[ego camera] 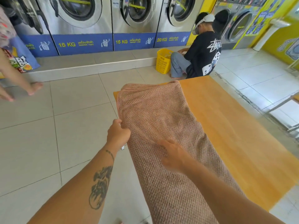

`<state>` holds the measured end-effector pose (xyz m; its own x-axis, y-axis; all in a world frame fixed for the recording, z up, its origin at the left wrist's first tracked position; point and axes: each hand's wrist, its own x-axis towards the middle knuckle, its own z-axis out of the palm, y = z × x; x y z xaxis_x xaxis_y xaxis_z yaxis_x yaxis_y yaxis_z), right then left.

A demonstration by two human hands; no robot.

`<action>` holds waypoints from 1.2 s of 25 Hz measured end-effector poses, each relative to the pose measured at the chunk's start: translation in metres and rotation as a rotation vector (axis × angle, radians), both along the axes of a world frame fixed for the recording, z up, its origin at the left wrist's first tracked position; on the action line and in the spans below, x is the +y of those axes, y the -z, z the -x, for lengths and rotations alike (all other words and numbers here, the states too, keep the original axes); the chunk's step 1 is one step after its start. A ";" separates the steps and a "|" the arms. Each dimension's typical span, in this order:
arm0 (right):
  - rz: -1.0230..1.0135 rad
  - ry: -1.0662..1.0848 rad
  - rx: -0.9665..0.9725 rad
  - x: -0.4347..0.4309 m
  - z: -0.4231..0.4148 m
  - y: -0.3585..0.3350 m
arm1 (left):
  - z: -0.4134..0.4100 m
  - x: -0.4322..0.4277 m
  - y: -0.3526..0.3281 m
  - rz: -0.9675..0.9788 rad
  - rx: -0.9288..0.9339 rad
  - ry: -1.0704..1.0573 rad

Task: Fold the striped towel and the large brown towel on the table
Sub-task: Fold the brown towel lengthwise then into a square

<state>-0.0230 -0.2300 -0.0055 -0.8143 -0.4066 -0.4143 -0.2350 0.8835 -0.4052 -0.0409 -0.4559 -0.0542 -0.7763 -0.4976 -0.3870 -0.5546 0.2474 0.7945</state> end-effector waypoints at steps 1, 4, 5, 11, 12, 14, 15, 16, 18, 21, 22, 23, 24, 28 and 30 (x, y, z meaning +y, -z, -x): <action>0.014 0.009 -0.020 0.014 -0.009 -0.001 | -0.018 0.013 0.000 -0.064 -0.002 -0.003; 0.050 -0.023 -0.026 0.060 -0.039 -0.001 | -0.078 0.057 0.002 -0.106 -0.042 0.029; 0.080 -0.050 -0.020 0.076 -0.048 0.002 | -0.102 0.074 0.003 -0.093 -0.074 0.061; 0.118 -0.136 -0.044 0.200 -0.110 0.008 | -0.249 0.206 0.008 -0.194 -0.040 0.042; 0.054 -0.180 -0.013 0.219 -0.120 0.009 | -0.271 0.227 0.013 -0.104 -0.051 0.053; -0.109 -0.301 0.045 0.252 -0.140 0.010 | -0.309 0.265 0.023 0.331 -0.066 0.100; -0.174 -0.356 0.071 0.263 -0.149 0.012 | -0.324 0.279 0.025 0.558 -0.021 0.156; -0.226 -0.409 0.106 0.272 -0.157 0.010 | -0.337 0.291 0.027 0.697 0.051 0.232; -0.317 -0.476 0.148 0.285 -0.167 0.016 | -0.353 0.311 0.028 0.780 0.103 0.449; -0.422 -0.510 0.269 0.298 -0.173 0.031 | -0.360 0.327 0.033 0.883 -0.040 0.606; -0.441 -0.505 0.311 0.300 -0.174 0.035 | -0.359 0.326 0.033 0.910 -0.097 0.635; -0.460 -0.506 0.348 0.302 -0.175 0.040 | -0.358 0.326 0.034 0.941 -0.139 0.653; -0.484 -0.512 0.375 0.302 -0.176 0.044 | -0.357 0.325 0.035 0.971 -0.159 0.660; -0.533 -0.544 0.476 0.300 -0.172 0.059 | -0.357 0.326 0.041 1.029 -0.102 0.660; -0.509 -0.580 0.532 0.299 -0.163 0.057 | -0.350 0.323 0.039 1.084 -0.060 0.650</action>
